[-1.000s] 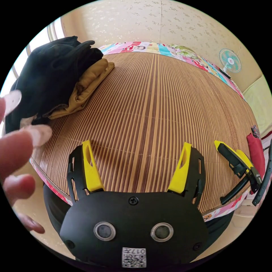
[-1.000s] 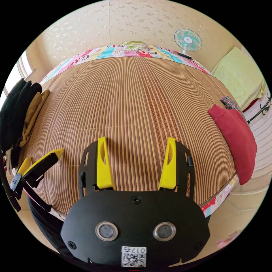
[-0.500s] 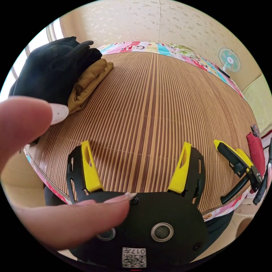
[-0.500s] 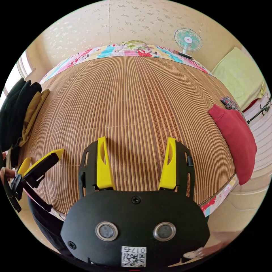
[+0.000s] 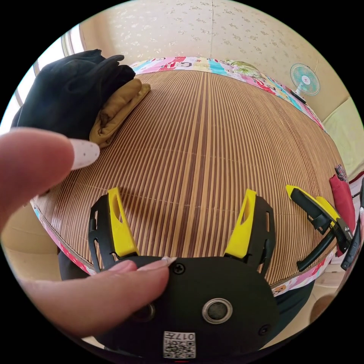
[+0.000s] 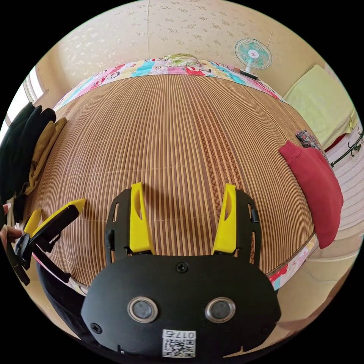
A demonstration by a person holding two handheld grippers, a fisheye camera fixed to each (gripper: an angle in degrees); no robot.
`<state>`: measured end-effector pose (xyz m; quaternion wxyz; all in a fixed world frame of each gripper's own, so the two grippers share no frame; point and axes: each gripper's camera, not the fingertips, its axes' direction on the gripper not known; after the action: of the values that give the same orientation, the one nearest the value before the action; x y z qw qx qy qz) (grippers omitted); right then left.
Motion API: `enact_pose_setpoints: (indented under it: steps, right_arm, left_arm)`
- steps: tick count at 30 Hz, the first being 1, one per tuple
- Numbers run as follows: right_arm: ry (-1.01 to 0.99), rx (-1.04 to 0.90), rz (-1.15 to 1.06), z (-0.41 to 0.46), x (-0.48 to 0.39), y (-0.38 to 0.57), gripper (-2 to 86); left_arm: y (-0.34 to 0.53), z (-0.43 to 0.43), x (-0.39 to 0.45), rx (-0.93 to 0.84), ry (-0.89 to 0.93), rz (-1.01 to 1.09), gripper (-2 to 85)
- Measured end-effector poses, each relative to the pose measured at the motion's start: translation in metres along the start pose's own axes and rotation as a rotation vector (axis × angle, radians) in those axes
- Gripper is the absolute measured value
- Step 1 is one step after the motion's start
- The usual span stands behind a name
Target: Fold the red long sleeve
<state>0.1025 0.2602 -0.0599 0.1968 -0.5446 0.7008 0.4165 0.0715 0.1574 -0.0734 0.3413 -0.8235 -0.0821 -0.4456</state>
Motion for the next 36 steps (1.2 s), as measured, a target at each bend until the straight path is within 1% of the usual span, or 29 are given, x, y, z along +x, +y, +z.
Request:
enact_pose_setpoints:
  steps: [36]
  right_arm:
    - [0.002,0.007,0.009,0.0,0.02,-0.007,27.2]
  left_arm:
    - [-0.013,-0.03,-0.01,-0.005,-0.009,-0.009,40.6]
